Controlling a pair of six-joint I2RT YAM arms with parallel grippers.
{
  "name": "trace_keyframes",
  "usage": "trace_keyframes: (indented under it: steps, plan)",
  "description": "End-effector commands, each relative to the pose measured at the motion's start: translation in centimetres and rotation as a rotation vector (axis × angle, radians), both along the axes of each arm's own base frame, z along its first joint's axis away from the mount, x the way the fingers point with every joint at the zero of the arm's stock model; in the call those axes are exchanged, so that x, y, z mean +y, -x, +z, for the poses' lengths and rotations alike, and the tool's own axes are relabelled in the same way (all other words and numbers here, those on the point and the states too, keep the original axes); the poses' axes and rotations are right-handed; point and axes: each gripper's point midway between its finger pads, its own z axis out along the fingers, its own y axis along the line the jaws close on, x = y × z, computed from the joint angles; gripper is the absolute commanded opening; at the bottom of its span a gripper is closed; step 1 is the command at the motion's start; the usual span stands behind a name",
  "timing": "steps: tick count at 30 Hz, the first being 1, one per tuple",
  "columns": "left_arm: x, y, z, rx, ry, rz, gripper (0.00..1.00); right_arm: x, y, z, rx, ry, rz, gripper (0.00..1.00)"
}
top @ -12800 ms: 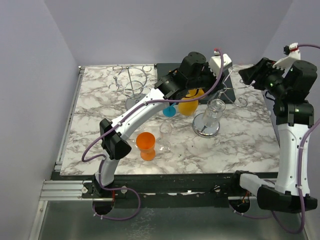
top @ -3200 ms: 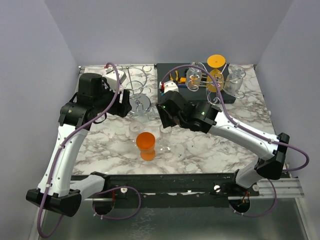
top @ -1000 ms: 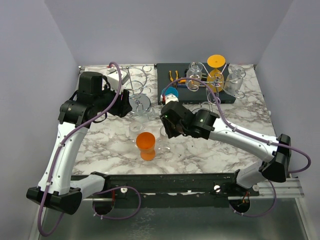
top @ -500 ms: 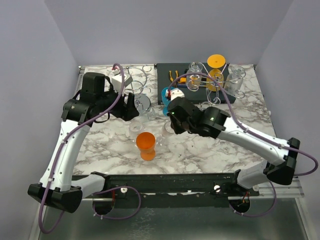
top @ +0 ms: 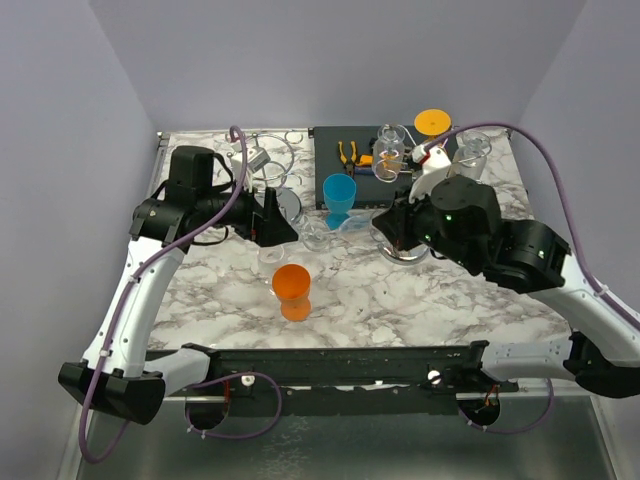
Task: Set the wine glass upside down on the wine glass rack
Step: Turn the wine glass upside down at the wine rack.
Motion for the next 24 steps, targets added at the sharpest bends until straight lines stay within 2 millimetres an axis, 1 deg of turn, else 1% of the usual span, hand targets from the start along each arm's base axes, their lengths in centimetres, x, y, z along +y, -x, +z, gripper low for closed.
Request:
trace_keyframes:
  steps: [1, 6, 10, 12, 14, 17, 19, 20, 22, 24]
  plan:
    - [-0.8, 1.1, 1.1, 0.015, 0.088, -0.024, 0.9, 0.0, 0.2, 4.5, -0.117, -0.166, 0.026, 0.0]
    - [-1.0, 0.4, 0.6, 0.044, 0.102, -0.002, 0.84, 1.2, 0.2, 5.9, -0.154, -0.221, 0.069, 0.01]
    - [-1.3, -0.5, 1.1, 0.035, 0.12, 0.008, 0.78, 2.0, 0.1, 6.3, -0.165, -0.242, 0.089, 0.01]
    - [-1.4, -1.1, 1.3, 0.026, 0.123, 0.014, 0.73, 2.4, 0.2, 6.6, -0.172, -0.26, 0.106, 0.01]
    - [-1.4, -1.6, 1.3, 0.012, 0.116, 0.025, 0.67, 2.6, 0.2, 6.6, -0.175, -0.267, 0.113, 0.01]
    - [-1.4, -1.8, 1.4, -0.014, 0.107, 0.016, 0.58, 2.7, 0.3, 6.5, -0.175, -0.274, 0.117, 0.01]
    - [-1.4, -1.8, 1.5, -0.026, 0.106, 0.008, 0.44, 2.7, 0.4, 6.5, -0.179, -0.281, 0.12, 0.01]
    - [-1.4, -1.8, 1.6, -0.033, 0.107, 0.003, 0.32, 2.6, 0.4, 6.4, -0.18, -0.285, 0.121, 0.01]
    - [-1.4, -1.9, 1.8, -0.042, 0.106, -0.001, 0.14, 2.6, 0.4, 6.0, -0.177, -0.285, 0.12, 0.01]
    - [-1.3, -2.2, 2.1, -0.064, 0.098, 0.005, 0.01, 2.8, 0.4, 5.3, -0.168, -0.276, 0.125, 0.01]
